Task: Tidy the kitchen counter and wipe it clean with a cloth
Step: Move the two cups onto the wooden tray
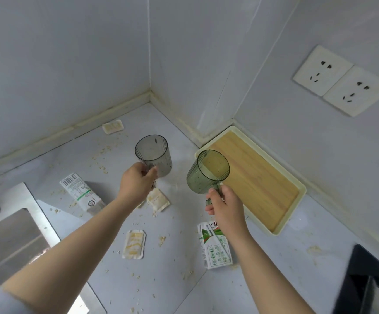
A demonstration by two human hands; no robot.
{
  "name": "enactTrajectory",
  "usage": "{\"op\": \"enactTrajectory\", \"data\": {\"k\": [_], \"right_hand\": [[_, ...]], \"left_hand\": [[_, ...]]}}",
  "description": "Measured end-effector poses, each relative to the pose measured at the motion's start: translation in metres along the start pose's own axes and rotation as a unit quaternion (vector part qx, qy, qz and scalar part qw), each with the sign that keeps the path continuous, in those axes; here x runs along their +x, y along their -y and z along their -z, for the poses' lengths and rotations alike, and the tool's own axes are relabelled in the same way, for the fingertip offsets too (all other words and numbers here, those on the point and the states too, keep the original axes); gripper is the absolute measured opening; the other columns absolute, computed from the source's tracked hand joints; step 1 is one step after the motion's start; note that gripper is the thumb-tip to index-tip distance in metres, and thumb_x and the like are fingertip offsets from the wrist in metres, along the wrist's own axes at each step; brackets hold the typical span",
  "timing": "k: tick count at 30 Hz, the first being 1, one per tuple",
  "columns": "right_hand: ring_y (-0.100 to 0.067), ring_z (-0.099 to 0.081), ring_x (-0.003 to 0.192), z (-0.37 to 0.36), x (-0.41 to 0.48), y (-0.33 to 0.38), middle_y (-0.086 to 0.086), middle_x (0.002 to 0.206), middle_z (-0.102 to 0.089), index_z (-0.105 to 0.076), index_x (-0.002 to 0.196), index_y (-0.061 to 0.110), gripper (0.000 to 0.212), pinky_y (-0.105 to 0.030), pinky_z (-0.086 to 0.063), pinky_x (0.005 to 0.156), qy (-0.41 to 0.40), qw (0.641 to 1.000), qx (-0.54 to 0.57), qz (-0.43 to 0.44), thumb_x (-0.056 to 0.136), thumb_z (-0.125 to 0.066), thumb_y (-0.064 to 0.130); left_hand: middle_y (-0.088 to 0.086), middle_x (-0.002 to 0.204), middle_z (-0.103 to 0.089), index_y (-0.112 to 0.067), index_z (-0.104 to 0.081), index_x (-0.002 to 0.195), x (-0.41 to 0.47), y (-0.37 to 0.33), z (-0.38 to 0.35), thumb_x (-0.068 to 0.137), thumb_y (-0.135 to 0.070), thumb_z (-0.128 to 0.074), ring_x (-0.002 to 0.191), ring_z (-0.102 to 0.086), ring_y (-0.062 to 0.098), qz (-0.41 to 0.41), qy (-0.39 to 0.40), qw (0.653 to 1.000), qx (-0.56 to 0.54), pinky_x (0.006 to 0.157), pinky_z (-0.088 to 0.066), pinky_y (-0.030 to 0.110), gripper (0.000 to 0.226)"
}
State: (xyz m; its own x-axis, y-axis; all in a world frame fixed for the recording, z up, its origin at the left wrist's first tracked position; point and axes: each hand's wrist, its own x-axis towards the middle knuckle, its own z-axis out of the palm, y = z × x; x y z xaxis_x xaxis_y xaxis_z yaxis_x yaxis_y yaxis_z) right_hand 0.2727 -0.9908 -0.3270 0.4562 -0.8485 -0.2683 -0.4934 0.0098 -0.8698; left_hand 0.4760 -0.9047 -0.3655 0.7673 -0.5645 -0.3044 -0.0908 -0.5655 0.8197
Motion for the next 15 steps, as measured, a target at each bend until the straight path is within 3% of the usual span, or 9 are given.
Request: {"op": "enactTrajectory", "data": {"k": [5, 7, 9, 11, 15], "right_hand": [[-0.002, -0.060, 0.056, 0.003, -0.004, -0.016, -0.012, 0.086, -0.064, -0.054, 0.092, 0.000, 0.024, -0.036, -0.055, 0.066, 0.008, 0.999, -0.031, -0.008, 0.098, -0.048, 0.022], [-0.004, -0.062, 0.061, 0.001, -0.001, -0.021, -0.010, 0.090, -0.063, -0.054, 0.092, 0.004, 0.021, -0.031, -0.056, 0.066, 0.017, 0.999, -0.041, -0.018, 0.098, -0.047, 0.023], [-0.014, -0.065, 0.068, -0.003, 0.005, -0.025, -0.009, 0.087, -0.063, -0.054, 0.091, 0.007, 0.018, -0.036, -0.057, 0.071, 0.025, 0.998, -0.044, -0.032, 0.098, -0.047, 0.022], [-0.023, -0.067, 0.075, -0.008, 0.009, -0.030, -0.007, 0.081, -0.063, -0.053, 0.088, 0.009, 0.018, -0.047, -0.056, 0.077, 0.025, 0.997, -0.054, -0.042, 0.097, -0.047, 0.023], [-0.020, -0.067, 0.074, -0.019, 0.016, -0.036, -0.011, 0.085, -0.063, -0.052, 0.092, 0.001, 0.023, -0.048, -0.055, 0.078, 0.030, 0.996, -0.060, -0.058, 0.098, -0.047, 0.022]], "left_hand": [[0.008, 0.084, -0.069, -0.009, -0.060, 0.093, -0.013, 0.004, -0.004, 0.094, -0.034, -0.055, 0.076, -0.067, 0.026, 0.005, 0.011, 0.999, 0.047, 0.075, -0.057, 0.045, 0.025], [0.009, 0.083, -0.068, -0.009, -0.059, 0.094, -0.010, 0.003, -0.005, 0.094, -0.035, -0.055, 0.077, -0.065, 0.027, -0.002, 0.013, 0.996, 0.084, 0.065, -0.051, 0.038, 0.026], [0.012, 0.085, -0.067, -0.008, -0.058, 0.097, -0.003, 0.002, -0.007, 0.094, -0.034, -0.054, 0.079, -0.063, 0.028, -0.011, 0.011, 0.994, 0.105, 0.060, -0.043, 0.032, 0.026], [0.013, 0.087, -0.067, -0.007, -0.058, 0.100, 0.003, 0.002, -0.010, 0.094, -0.032, -0.054, 0.082, -0.061, 0.028, -0.011, 0.007, 0.994, 0.106, 0.062, -0.041, 0.032, 0.025], [0.013, 0.090, -0.066, -0.006, -0.059, 0.102, 0.014, 0.006, -0.012, 0.094, -0.031, -0.054, 0.085, -0.061, 0.029, 0.004, 0.006, 0.994, 0.112, 0.067, -0.044, 0.034, 0.026]]}}
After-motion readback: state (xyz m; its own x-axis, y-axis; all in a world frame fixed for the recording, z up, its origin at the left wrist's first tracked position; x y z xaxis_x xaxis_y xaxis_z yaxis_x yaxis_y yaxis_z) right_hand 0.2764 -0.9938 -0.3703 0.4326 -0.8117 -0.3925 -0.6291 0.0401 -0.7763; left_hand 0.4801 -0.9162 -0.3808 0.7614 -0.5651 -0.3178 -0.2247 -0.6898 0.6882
